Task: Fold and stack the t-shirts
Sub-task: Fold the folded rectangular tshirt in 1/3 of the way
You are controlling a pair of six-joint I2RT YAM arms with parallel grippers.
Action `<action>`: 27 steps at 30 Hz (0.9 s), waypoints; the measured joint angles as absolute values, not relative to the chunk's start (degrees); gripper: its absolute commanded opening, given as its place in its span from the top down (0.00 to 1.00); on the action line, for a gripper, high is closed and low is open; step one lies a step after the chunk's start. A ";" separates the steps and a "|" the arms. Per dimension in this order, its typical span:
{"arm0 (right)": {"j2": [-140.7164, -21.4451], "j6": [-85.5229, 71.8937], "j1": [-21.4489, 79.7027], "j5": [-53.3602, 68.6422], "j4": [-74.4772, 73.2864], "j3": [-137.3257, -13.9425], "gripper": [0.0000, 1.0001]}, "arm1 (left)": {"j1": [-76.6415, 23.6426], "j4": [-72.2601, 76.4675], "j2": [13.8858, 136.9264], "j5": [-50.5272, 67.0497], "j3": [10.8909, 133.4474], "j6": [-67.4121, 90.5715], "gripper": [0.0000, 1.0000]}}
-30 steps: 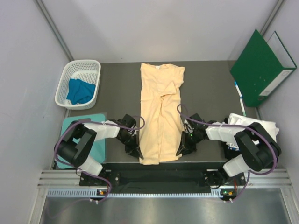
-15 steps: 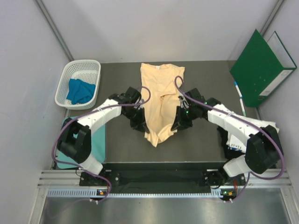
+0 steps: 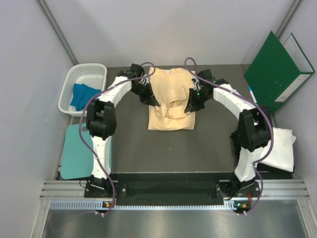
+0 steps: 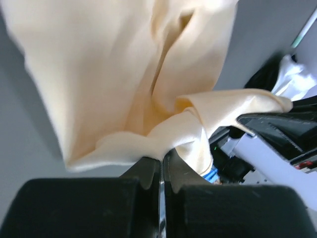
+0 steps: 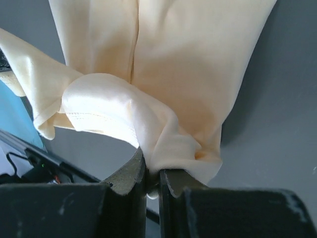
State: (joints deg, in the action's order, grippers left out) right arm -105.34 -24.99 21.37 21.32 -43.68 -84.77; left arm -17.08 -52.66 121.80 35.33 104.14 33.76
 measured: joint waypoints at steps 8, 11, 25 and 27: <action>-118.50 -22.94 17.45 24.08 -42.87 -100.86 0.93 | -15.94 -53.15 134.34 38.50 121.19 34.46 1.00; -124.38 -22.52 16.93 25.02 -42.87 -108.22 0.90 | -15.05 -52.69 135.33 39.11 121.58 35.88 1.00; -115.18 -22.22 15.77 7.68 -35.20 -98.35 0.00 | -9.85 -42.92 130.26 39.11 108.22 35.57 0.01; -110.43 -22.24 15.46 7.05 -34.81 -94.17 0.00 | -9.96 -42.28 127.09 38.02 102.30 34.79 0.01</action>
